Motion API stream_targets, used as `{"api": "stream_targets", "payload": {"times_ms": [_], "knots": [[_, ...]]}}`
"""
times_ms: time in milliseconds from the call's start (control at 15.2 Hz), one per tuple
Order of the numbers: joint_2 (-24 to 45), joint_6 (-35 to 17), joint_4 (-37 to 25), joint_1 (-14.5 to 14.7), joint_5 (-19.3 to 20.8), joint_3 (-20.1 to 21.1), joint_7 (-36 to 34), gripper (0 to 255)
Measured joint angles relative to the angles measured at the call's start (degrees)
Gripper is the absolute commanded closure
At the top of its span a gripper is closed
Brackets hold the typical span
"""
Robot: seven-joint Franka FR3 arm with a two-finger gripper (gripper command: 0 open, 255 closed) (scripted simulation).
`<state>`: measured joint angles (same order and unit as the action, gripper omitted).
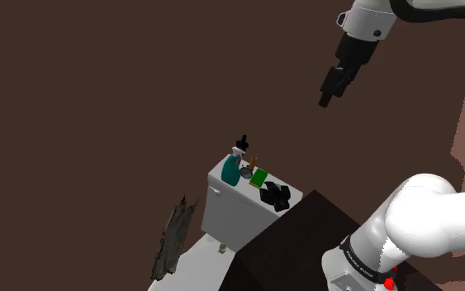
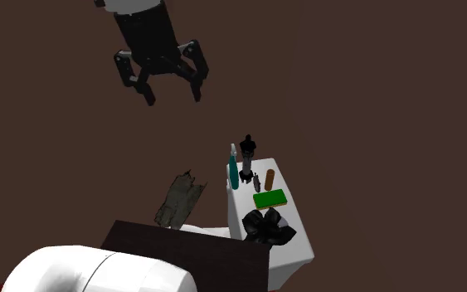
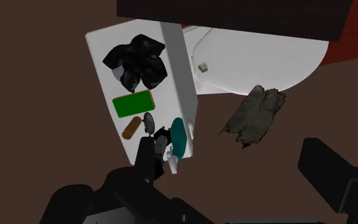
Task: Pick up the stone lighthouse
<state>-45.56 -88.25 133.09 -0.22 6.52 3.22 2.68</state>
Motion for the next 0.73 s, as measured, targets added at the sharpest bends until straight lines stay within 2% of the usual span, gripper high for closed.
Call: {"api": "stream_targets", "payload": {"times_ms": [132, 264, 726], "knots": [[0.31, -1.03, 0.6, -0.08, 0.13, -0.46, 0.35, 0], [1.13, -4.54, 2.83, -0.17, 0.23, -1.59, 1.07, 0], [8.5, -19.78, 8.61, -0.83, 0.81, -7.22, 5.4, 0]]}}
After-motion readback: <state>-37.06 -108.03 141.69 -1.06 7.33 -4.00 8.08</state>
